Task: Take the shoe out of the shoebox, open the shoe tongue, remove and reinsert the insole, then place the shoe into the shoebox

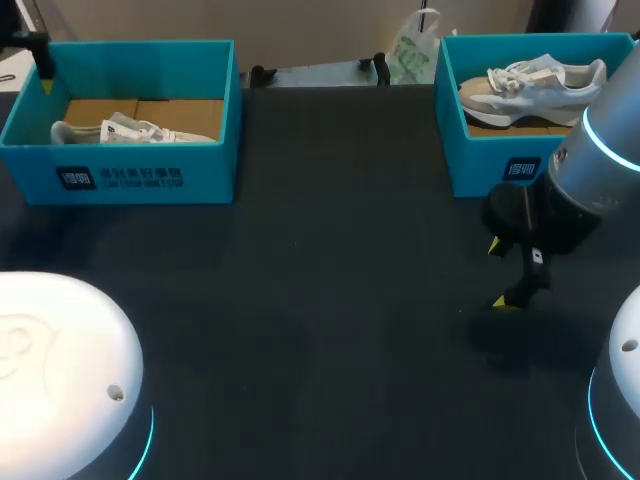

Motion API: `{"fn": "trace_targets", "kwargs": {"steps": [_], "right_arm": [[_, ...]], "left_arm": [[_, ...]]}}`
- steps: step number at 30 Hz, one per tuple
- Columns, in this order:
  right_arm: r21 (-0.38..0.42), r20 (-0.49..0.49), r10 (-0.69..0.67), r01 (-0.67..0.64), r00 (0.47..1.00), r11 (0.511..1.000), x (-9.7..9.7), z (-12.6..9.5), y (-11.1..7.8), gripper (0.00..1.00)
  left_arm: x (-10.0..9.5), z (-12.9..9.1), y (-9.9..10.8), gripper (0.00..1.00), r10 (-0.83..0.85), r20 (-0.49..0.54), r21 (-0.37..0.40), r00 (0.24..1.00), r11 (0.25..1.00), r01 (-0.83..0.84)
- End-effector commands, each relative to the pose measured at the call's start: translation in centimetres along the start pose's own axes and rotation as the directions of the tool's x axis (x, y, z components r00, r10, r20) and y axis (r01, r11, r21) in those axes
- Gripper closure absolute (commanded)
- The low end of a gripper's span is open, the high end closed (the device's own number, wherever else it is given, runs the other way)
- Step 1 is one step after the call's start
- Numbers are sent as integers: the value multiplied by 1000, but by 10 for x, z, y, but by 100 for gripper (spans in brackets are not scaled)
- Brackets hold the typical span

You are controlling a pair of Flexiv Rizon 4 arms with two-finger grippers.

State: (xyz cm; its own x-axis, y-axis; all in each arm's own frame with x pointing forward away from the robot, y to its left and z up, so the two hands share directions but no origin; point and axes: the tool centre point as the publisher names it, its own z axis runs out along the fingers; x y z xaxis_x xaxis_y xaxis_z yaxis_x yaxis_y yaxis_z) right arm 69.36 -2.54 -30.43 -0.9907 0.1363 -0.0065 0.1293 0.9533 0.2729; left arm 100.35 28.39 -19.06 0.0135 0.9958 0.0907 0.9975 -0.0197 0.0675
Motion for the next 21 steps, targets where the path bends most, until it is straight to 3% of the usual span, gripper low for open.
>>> {"fn": "trace_targets", "kwargs": {"steps": [1,6,9,12,16,18,19,21], "right_arm": [[1,2,0,0,1000,1000,1,1,0,0],[1,2,0,0,1000,1000,1,1,0,0],[26,13,27,-27,1000,999,-12,-13,2,0],[65,30,60,-62,998,996,-28,-30,5,0],[186,55,199,-206,978,961,-56,-49,6,0],[186,72,223,-232,972,955,-69,-58,8,0],[245,89,252,-266,964,932,-76,-62,8,0],[234,83,311,-322,947,917,-92,-68,7,0]], "left_arm": [[-1,-9,-11,0,0,-10,-22,1000,1000,0],[-1,-9,-11,0,0,-10,-22,1000,1000,0],[-1,-9,-11,0,0,-10,-22,1000,1000,0],[-1,-9,-11,0,0,-10,-22,1000,1000,0],[-1,-9,-11,0,0,-10,-22,1000,1000,0],[-1,-9,-11,0,0,-10,-22,1000,1000,0],[-1,-9,-11,0,0,-10,-22,1000,1000,0],[-1,-9,-11,0,0,-10,-22,1000,1000,0]]}}
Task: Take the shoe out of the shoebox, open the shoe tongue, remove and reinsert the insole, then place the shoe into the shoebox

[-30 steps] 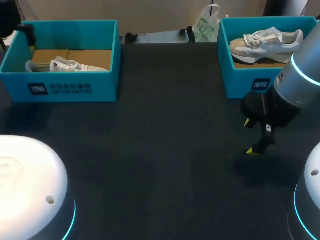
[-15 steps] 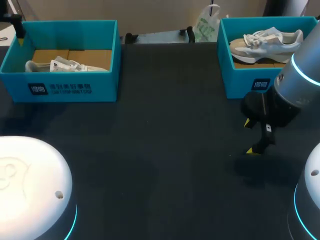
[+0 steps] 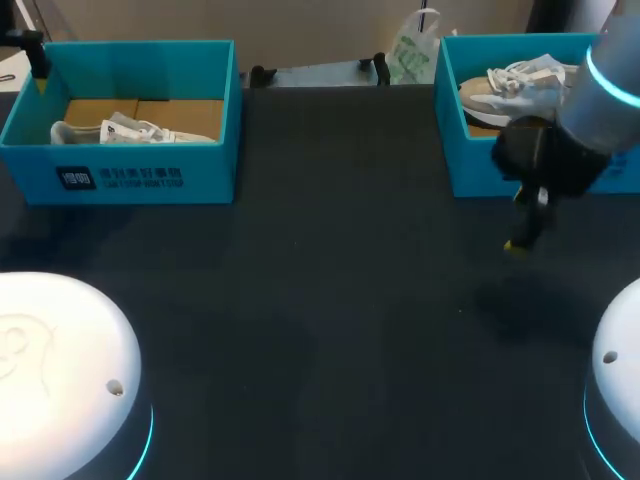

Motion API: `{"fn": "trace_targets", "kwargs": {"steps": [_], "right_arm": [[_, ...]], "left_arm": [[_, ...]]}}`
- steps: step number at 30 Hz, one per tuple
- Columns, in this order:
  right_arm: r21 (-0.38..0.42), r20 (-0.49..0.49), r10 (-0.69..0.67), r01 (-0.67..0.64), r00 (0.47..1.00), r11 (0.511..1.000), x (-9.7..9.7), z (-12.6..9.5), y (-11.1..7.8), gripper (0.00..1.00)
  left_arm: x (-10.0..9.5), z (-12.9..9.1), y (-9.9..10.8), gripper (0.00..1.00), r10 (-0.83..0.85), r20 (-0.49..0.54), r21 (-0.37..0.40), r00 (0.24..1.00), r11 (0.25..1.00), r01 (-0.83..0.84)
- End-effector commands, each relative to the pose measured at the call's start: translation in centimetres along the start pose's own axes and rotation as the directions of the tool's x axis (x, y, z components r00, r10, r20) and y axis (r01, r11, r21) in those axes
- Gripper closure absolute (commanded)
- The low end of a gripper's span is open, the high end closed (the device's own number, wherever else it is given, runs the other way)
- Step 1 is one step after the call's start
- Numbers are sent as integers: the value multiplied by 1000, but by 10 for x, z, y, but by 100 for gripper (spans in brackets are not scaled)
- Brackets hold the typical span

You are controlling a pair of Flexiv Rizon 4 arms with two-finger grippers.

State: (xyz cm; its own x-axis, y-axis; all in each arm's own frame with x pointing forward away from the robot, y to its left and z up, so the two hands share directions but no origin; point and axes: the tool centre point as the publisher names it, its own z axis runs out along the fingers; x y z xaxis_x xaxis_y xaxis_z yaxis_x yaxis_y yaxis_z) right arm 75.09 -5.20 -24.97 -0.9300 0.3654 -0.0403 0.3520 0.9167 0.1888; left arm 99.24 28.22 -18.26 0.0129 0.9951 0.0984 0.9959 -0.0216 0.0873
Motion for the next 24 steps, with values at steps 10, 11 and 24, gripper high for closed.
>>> {"fn": "trace_targets", "kwargs": {"steps": [10,11,24], "right_arm": [[139,24,185,-186,982,973,-56,-16,13,0],[139,24,185,-186,982,973,-56,-16,13,0],[133,135,565,-580,814,804,-139,-35,33,0]], "left_arm": [[0,0,-1,0,0,-2,-2,1000,1000,0],[0,0,-1,0,0,-2,-2,1000,1000,0],[0,0,-1,0,0,-2,-2,1000,1000,0]]}}
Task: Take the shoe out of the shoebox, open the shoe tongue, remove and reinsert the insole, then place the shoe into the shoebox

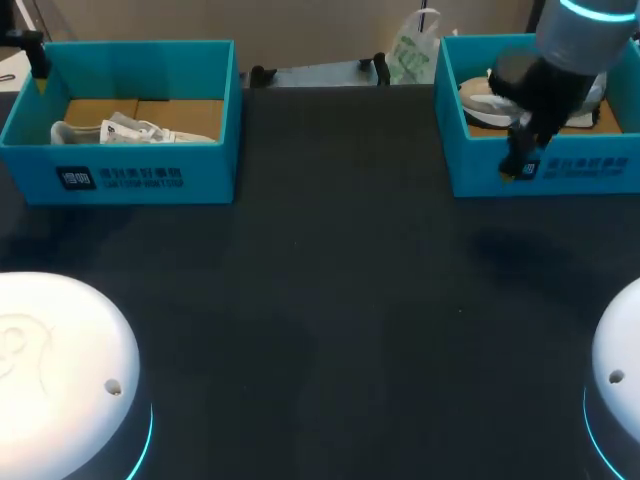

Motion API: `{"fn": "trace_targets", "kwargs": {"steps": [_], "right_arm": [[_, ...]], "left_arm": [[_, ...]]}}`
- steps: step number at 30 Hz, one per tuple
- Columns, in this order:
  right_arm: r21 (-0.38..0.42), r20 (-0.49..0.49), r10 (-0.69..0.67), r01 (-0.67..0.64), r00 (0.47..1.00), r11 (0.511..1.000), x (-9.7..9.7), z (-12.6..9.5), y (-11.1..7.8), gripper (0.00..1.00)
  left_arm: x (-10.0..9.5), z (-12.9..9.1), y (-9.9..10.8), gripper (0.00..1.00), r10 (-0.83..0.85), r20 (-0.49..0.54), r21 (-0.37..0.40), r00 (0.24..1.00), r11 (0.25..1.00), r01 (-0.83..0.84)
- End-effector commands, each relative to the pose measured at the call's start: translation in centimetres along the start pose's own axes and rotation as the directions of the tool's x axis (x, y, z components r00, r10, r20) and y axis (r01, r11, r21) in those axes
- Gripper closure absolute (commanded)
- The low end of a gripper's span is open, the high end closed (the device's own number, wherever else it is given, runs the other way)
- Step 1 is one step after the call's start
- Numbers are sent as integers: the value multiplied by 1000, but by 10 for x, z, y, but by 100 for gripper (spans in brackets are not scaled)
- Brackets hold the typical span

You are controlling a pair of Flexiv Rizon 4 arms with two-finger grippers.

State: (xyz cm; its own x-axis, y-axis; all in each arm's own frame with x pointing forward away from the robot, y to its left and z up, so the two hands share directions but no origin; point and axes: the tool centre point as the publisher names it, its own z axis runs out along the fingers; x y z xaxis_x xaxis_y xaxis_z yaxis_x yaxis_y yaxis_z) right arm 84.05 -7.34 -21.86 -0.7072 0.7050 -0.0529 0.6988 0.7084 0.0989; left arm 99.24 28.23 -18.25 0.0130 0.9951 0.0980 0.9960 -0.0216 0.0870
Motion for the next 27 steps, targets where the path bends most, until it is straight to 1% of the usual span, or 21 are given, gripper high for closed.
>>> {"fn": "trace_targets", "kwargs": {"steps": [1,2,3,4,6,7,21,23,25,26,27], "right_arm": [[47,30,218,-219,976,975,-49,-14,36,0],[68,77,252,-257,965,964,-60,-18,41,0],[76,89,289,-296,953,952,-73,-22,46,0],[56,80,321,-326,944,944,-86,-25,50,0],[107,132,419,-433,898,895,-111,-27,55,0],[113,130,461,-475,878,873,-120,-28,56,0],[113,130,461,-475,878,873,-120,-28,56,0],[87,170,505,-524,846,847,-136,-28,60,0],[45,182,556,-572,811,819,-163,-30,65,0],[40,197,566,-583,801,811,-171,-30,67,0],[35,210,594,-613,777,789,-186,-30,70,0]], "left_arm": [[0,0,-1,0,0,-2,-2,1000,1000,0],[0,0,-1,0,0,-2,-2,1000,1000,0],[0,0,-1,0,0,-2,-2,1000,1000,0],[0,0,-1,0,0,-2,-2,1000,1000,0],[0,0,-1,0,0,-2,-2,1000,1000,0],[0,0,-1,0,0,-2,-2,1000,1000,0],[0,0,-1,0,0,-2,-2,1000,1000,0],[0,0,-1,0,0,-2,-2,1000,1000,0],[0,0,-1,0,0,-2,-2,1000,1000,0],[0,0,-1,0,0,-2,-2,1000,1000,0],[0,0,-1,0,0,-2,-2,1000,1000,0]]}}
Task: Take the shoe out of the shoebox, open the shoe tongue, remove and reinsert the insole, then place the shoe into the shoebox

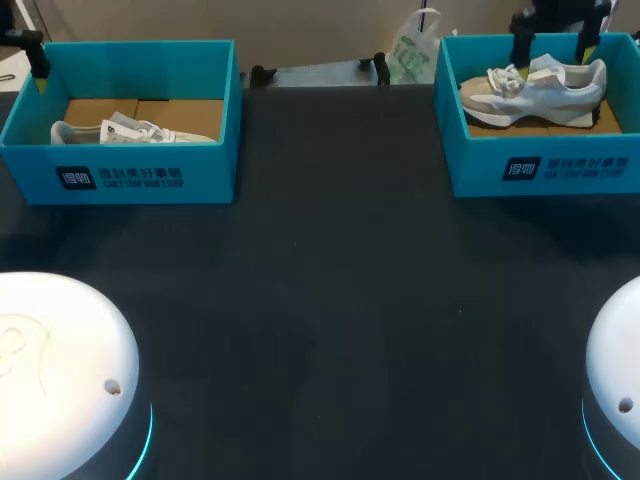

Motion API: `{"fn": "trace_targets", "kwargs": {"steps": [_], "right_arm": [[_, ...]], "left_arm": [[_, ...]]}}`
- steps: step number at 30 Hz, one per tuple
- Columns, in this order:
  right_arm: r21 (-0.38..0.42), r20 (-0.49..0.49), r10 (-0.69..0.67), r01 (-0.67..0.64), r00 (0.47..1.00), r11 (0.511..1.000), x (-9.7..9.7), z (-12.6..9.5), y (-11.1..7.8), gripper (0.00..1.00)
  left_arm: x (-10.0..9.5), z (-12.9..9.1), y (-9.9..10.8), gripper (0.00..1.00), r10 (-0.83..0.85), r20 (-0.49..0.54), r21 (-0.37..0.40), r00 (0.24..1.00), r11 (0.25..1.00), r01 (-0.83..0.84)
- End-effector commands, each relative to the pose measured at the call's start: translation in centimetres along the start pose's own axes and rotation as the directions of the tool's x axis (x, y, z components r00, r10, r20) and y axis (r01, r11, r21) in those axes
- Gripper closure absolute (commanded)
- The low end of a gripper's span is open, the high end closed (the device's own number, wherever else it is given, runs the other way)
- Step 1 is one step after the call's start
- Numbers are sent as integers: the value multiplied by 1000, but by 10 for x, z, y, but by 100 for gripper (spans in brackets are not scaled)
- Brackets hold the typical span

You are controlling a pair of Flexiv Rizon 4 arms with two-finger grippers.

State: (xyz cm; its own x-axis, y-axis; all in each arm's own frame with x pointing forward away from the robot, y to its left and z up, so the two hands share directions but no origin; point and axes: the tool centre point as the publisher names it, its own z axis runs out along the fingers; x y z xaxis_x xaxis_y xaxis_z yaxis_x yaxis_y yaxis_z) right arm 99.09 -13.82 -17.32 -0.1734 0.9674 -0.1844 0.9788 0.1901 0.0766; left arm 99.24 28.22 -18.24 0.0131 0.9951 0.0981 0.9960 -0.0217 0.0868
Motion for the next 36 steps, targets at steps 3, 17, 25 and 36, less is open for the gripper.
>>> {"fn": "trace_targets", "kwargs": {"steps": [3,17,25,36], "right_arm": [[7,50,138,-139,989,990,-46,8,47,0],[9,51,193,-193,980,981,-72,23,79,0],[-9,82,235,-235,969,972,-89,37,93,0],[77,139,324,-337,936,938,-135,87,118,0]], "left_arm": [[0,0,-1,0,0,-2,-3,1000,1000,0],[0,0,-1,0,0,-2,-3,1000,1000,0],[0,0,-1,0,0,-2,-3,1000,1000,0],[0,0,-1,0,0,-2,-3,1000,1000,0]]}}
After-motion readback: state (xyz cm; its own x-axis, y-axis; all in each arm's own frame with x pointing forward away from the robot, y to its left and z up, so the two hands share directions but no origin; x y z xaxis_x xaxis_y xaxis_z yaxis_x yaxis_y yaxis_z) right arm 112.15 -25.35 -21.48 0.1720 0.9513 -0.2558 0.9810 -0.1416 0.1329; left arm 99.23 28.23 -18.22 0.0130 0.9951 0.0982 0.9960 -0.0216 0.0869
